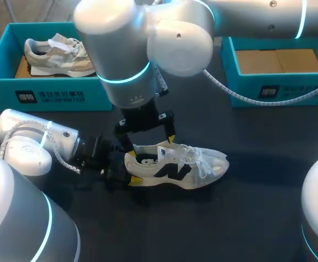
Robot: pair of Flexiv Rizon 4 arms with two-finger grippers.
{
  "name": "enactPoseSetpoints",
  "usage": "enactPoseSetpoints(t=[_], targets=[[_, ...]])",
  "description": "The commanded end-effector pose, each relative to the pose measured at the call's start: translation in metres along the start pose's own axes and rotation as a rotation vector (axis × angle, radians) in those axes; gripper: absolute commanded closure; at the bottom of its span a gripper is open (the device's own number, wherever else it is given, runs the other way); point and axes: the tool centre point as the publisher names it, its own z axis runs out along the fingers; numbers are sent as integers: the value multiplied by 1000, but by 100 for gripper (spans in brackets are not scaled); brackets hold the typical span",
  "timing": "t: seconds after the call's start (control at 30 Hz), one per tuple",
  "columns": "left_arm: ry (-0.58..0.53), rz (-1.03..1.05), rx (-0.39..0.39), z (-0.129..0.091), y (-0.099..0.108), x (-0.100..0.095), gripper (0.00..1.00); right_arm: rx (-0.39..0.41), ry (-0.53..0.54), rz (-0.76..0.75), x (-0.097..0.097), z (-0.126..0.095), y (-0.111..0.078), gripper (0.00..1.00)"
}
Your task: Take the shoe out of the shoebox, open the shoe tongue, remove and reinsert the insole, then place the shoe into the shoebox
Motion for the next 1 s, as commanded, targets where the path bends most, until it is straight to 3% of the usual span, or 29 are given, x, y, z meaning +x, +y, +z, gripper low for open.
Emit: enactPoseSetpoints(t=[0.03,0.43,0.77,1.0], targets=[[1,-1,-4,2,4,1,100,-1,3,0,-1,0,0,0],[1,-1,-4,2,4,1,100,-1,3,0,-1,0,0,0],[1,-1,-4,2,4,1,100,-53,-33,241,-20,12,8,0],[1,-1,-4,2,4,1,100,-35,-45,313,-28,31,15,0]])
